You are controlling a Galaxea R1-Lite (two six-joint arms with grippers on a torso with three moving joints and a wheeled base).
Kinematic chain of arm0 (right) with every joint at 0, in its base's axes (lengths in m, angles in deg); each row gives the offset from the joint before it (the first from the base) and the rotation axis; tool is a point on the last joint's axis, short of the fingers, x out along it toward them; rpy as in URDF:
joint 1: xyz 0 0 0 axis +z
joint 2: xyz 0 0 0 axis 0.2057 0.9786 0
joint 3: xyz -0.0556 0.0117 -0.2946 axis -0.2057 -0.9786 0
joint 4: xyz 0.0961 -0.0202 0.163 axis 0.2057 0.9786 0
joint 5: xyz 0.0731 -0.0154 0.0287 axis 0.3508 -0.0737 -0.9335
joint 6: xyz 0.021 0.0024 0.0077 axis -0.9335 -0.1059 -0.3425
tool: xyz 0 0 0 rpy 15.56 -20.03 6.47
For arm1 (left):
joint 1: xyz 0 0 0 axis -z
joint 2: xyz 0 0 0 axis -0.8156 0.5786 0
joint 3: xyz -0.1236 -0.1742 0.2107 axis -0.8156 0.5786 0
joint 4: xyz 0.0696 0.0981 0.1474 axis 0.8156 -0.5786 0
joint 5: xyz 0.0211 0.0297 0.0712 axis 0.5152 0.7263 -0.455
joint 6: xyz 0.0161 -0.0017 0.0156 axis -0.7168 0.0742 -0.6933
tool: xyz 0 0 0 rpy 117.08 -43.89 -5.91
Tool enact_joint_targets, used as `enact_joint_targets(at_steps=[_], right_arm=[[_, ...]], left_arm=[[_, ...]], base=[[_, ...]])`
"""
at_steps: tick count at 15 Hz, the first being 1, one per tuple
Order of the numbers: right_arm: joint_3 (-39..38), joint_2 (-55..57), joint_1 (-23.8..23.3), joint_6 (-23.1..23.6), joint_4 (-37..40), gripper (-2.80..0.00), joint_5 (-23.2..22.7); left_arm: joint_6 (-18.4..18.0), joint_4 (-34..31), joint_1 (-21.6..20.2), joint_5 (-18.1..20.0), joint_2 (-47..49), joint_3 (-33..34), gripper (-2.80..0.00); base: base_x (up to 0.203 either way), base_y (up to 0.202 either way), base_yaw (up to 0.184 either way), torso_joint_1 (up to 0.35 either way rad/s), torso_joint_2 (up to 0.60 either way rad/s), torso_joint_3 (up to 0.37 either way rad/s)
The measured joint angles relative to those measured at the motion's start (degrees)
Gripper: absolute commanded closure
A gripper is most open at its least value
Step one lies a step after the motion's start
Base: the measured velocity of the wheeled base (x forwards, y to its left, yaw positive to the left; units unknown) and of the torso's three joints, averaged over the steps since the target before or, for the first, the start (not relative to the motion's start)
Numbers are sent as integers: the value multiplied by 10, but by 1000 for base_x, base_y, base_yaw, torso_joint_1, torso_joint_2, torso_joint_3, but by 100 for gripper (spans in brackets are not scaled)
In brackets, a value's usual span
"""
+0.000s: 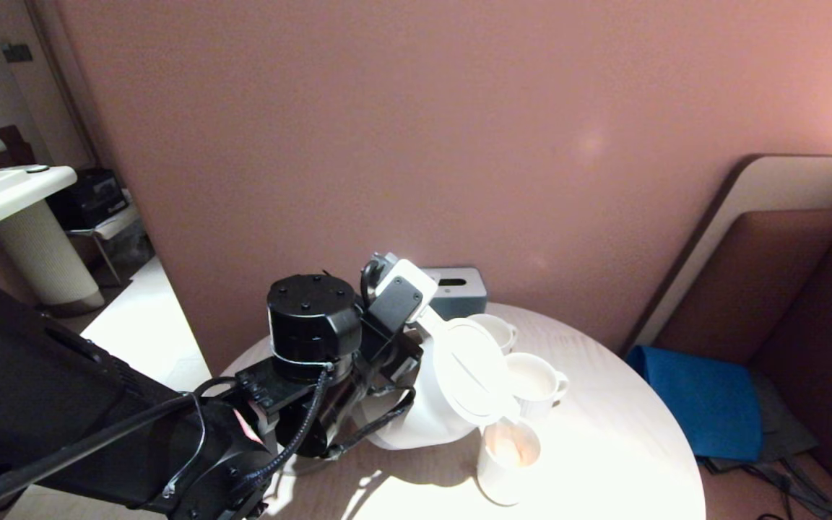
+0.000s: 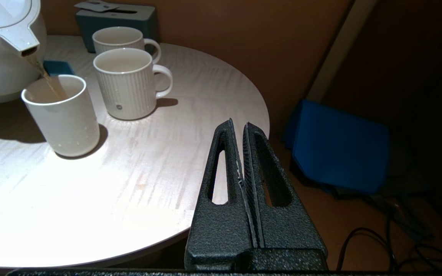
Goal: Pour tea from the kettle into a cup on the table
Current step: Pour water into the cup
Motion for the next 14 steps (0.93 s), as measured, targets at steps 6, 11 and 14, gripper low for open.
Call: enact_joint_targets(at_steps=[6,11,14], right_arm=[[0,0,0,0,0,0,0],[0,0,0,0,0,0,0],[0,0,0,0,0,0,0]], left_arm=[[-10,-1,0,0,0,-2,0],[-28,-4,0,0,1,-9,0],[-32,-4,0,0,2,-9,0]], base=[[0,0,0,0,0,0],[0,0,0,0,0,0],[0,0,0,0,0,0]])
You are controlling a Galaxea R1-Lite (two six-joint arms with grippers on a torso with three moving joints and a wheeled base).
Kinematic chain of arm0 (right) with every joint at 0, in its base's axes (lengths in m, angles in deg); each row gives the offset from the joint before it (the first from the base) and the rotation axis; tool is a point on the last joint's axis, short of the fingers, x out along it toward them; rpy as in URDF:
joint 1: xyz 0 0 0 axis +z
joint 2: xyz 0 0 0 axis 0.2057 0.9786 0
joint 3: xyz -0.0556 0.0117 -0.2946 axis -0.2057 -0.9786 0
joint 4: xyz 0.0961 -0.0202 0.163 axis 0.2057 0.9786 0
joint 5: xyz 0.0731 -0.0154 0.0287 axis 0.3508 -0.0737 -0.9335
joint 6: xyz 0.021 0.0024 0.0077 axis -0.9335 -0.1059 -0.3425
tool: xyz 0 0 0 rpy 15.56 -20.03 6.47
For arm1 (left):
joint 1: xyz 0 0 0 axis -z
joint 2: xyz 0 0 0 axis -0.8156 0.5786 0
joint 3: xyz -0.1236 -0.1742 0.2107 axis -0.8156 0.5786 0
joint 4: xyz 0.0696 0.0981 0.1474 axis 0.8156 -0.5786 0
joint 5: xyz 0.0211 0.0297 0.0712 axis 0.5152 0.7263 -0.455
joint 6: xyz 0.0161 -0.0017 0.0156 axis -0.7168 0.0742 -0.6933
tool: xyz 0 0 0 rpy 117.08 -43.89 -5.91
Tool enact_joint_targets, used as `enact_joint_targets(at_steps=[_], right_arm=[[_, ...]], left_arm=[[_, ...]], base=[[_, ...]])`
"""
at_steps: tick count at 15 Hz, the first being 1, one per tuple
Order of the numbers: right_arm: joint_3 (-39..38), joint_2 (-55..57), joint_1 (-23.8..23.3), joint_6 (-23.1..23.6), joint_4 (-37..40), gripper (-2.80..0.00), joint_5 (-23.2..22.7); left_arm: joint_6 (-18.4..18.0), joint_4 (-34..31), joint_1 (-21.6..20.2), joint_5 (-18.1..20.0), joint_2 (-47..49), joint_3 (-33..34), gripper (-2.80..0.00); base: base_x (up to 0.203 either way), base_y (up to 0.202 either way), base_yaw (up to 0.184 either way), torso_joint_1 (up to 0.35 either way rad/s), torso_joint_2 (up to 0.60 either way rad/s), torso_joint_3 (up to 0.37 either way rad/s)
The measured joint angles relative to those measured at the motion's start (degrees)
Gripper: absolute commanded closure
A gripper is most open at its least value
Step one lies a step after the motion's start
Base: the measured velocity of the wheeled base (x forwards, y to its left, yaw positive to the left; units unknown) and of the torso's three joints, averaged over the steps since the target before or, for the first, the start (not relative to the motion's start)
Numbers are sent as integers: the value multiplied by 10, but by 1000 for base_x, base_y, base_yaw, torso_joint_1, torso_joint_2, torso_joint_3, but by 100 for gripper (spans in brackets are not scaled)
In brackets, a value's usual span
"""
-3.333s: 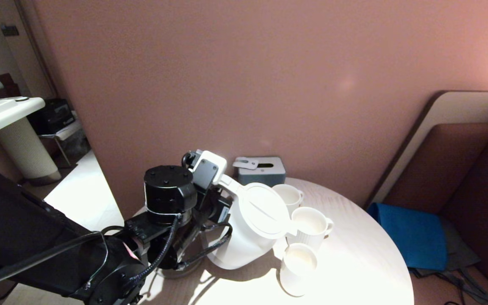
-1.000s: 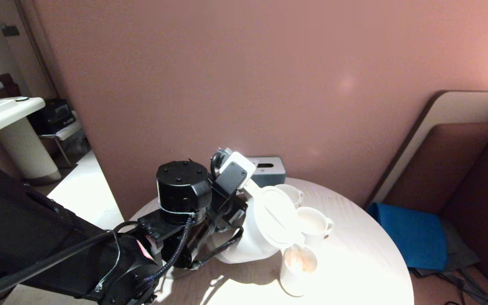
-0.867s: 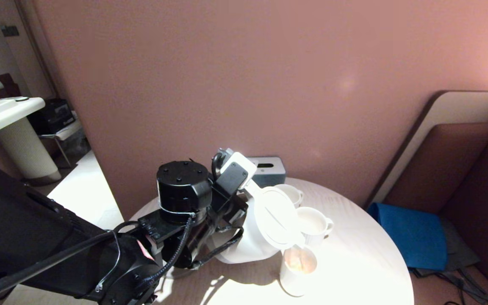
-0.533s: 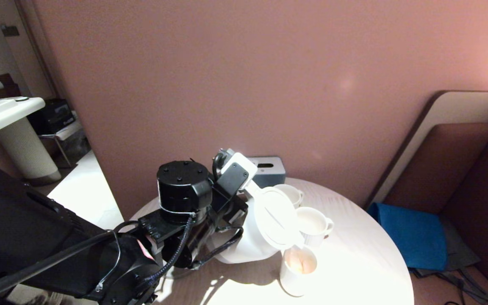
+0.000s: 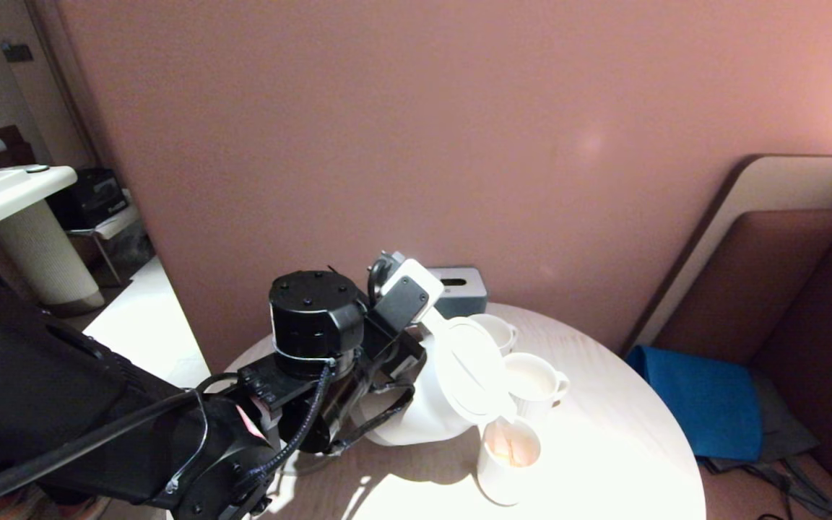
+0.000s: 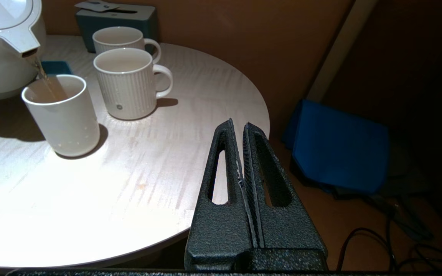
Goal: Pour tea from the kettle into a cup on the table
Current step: Pour water into the cup
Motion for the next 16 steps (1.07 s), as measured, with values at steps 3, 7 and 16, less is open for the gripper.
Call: enact_joint_targets(at_steps=[3,7,16], right_arm=[[0,0,0,0,0,0,0],[0,0,0,0,0,0,0],[0,0,0,0,0,0,0]], left_arm=[[-12,0,0,0,1,0,0],[-23,-1,0,0,4,-5,0],[-33,-1,0,0,11,-19,0]], base=[[0,0,0,0,0,0],[0,0,0,0,0,0],[0,0,0,0,0,0]])
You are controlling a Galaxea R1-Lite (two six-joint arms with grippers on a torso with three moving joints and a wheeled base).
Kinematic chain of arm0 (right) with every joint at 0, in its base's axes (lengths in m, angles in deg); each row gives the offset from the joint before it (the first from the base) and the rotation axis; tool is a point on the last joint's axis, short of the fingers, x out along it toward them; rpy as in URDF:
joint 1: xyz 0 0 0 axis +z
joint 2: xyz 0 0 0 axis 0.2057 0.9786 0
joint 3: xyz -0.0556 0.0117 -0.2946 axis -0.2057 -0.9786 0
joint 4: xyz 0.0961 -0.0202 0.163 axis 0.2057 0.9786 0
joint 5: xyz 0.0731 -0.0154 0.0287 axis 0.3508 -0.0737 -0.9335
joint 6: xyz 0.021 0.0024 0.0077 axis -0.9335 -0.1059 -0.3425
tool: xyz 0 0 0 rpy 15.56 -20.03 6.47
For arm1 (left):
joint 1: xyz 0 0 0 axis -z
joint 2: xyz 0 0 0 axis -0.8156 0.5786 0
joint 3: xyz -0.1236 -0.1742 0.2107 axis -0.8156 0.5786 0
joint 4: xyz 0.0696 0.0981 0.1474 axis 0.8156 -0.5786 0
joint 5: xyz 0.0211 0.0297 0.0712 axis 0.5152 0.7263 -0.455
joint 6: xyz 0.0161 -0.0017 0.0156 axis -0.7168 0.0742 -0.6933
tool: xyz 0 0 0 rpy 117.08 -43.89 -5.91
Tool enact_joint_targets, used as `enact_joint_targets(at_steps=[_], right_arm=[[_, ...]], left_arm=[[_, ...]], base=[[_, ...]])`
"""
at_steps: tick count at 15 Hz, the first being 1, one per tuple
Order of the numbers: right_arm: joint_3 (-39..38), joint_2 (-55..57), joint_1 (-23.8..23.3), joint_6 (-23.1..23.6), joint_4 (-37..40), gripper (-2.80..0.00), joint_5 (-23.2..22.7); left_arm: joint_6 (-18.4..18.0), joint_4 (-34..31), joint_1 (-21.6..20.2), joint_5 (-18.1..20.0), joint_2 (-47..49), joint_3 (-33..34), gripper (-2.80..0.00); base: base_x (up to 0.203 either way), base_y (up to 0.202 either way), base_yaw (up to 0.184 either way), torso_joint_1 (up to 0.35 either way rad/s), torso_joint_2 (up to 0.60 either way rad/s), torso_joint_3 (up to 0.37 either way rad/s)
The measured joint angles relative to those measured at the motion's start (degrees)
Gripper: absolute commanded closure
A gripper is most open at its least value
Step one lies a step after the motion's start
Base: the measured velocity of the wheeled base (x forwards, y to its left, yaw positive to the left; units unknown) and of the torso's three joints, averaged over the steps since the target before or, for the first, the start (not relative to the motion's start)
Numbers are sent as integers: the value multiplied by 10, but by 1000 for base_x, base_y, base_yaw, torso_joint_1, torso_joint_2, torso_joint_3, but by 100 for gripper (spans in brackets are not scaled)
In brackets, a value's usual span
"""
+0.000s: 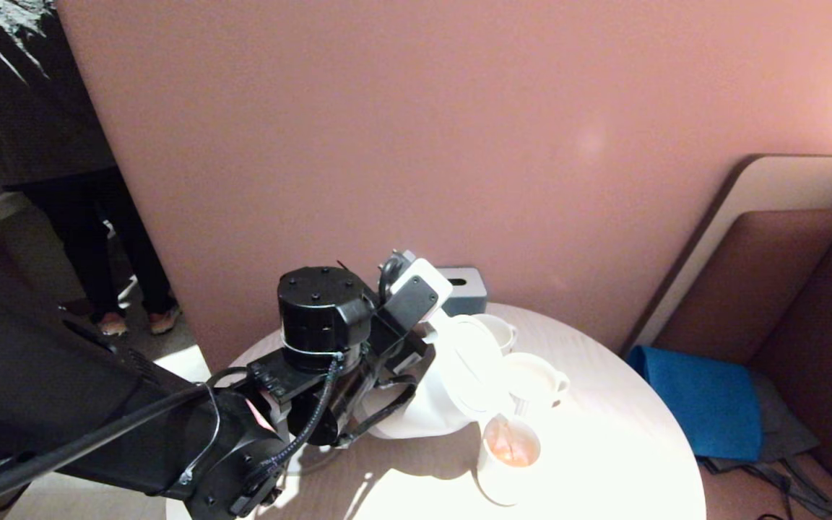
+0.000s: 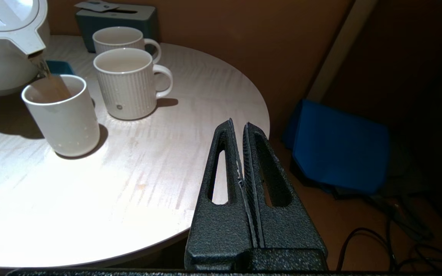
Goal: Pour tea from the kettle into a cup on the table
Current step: Pour water into the cup
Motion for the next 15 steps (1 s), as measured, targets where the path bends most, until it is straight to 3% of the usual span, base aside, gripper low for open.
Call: enact_joint_targets(at_steps=[8,15], right_arm=[[0,0,0,0,0,0,0],[0,0,0,0,0,0,0]], left_arm=[[5,4,0,1,1,1,0],[122,7,-1,-2,3,6,0]], base=[[0,0,0,0,0,0],[0,0,0,0,0,0]])
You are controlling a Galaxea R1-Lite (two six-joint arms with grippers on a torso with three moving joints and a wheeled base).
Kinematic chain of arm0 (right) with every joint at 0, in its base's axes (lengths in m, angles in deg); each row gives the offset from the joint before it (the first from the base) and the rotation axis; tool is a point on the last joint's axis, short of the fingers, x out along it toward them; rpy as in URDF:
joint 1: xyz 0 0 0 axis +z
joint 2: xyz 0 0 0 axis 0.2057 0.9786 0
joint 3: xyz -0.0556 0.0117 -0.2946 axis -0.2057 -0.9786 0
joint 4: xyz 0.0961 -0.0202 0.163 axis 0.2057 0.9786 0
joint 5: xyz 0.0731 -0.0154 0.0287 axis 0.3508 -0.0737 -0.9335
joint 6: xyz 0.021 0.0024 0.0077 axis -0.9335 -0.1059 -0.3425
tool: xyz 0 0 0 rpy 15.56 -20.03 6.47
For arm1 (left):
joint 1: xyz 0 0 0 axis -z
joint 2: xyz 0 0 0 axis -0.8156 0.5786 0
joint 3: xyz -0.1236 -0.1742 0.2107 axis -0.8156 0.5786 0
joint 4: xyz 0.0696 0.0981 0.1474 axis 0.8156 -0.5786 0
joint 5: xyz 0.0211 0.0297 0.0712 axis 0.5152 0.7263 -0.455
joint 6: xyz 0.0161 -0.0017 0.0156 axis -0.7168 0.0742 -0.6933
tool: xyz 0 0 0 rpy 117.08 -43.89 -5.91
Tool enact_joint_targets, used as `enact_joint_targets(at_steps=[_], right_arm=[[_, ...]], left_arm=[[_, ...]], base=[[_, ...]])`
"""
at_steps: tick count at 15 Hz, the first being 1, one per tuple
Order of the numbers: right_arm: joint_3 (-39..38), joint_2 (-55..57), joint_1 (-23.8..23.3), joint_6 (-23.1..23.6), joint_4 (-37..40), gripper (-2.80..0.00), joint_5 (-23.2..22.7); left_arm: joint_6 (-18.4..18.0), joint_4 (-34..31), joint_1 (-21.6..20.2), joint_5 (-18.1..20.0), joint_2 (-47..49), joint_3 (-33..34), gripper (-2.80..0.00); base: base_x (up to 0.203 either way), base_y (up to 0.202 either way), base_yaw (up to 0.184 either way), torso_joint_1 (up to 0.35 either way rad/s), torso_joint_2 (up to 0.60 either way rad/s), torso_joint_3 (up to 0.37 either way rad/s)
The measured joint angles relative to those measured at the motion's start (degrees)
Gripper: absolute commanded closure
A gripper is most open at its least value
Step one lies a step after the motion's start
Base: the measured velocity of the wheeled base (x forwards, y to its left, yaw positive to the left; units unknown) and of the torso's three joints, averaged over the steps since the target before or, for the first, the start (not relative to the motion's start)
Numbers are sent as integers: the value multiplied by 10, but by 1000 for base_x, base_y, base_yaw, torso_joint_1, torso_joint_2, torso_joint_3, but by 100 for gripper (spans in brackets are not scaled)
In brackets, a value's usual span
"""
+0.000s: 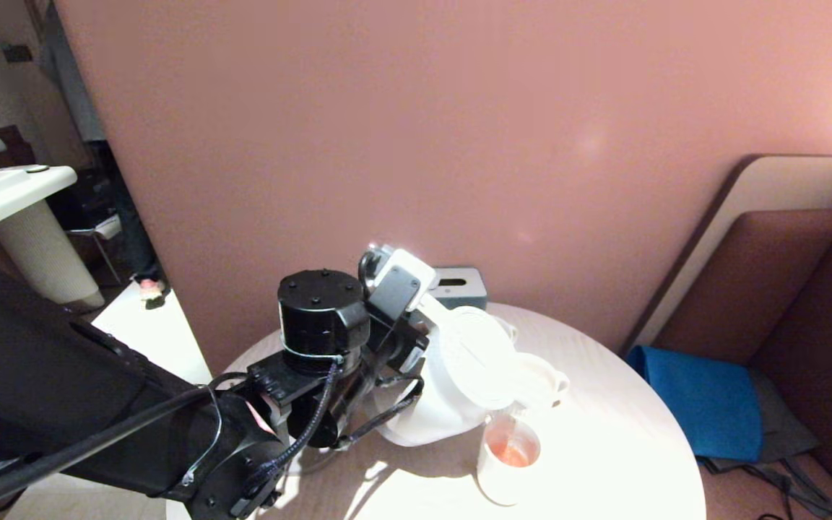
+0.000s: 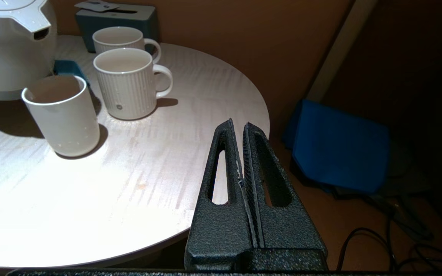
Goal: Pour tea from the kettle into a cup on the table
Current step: Pour water into the cup, then pour water into another cup
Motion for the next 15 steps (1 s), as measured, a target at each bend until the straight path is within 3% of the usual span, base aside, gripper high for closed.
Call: enact_joint_targets(at_steps=[6,15], right_arm=[[0,0,0,0,0,0,0],[0,0,0,0,0,0,0]], left_arm=[[6,0,-3,-1,2,17,0],[4,0,-15,-1,38,-55,0]], base=[[0,0,0,0,0,0],[0,0,0,0,0,0]])
